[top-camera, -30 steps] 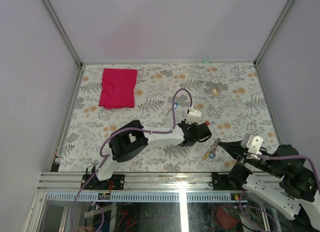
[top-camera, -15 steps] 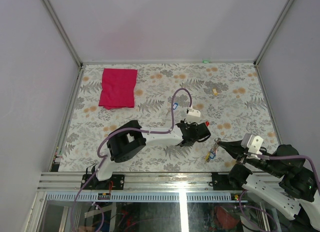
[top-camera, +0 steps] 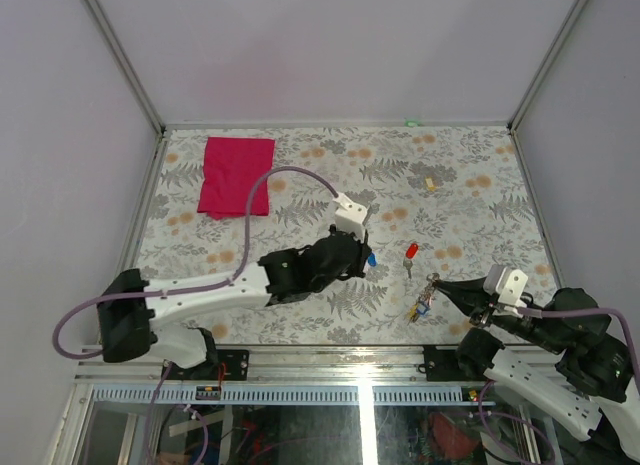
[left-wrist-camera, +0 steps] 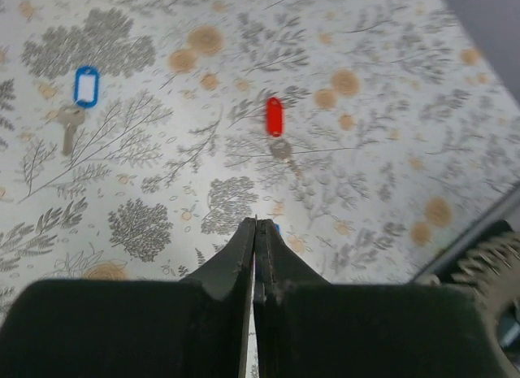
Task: Put the keys on the keyring
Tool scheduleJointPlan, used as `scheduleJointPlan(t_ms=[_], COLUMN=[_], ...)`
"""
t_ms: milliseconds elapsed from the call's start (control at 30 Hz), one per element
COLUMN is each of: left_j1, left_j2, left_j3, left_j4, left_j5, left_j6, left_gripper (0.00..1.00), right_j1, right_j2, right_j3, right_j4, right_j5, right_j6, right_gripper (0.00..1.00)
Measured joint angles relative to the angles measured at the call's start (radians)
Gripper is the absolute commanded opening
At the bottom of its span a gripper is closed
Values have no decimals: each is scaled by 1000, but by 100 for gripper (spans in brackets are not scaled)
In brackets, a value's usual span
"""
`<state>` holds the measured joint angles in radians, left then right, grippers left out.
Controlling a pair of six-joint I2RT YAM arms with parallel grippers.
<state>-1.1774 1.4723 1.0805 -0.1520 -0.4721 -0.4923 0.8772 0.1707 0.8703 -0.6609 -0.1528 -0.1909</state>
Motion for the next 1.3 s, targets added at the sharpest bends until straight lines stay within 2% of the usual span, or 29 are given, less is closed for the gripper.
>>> scheduleJointPlan(t_ms=[200,533,867,1300], left_j1=[3,8,8,9], left_j2=[-253,-539,-599,-598], left_j3=[-156,-241,-242,-237], left_j4=[153,277,319,346], left_j5=[226,509,725,862], left_j6=[123,270,326,335], left_gripper=[0,0,0,0], right_j1=[0,0,0,0], right_j2=[69,237,310,345], right_j3=[-14,-51,-64,-86], right_j4=[56,272,542,671], right_j5=[-71,-291,-515,-576], right_j6=[0,41,178,290], right_gripper=[0,0,0,0])
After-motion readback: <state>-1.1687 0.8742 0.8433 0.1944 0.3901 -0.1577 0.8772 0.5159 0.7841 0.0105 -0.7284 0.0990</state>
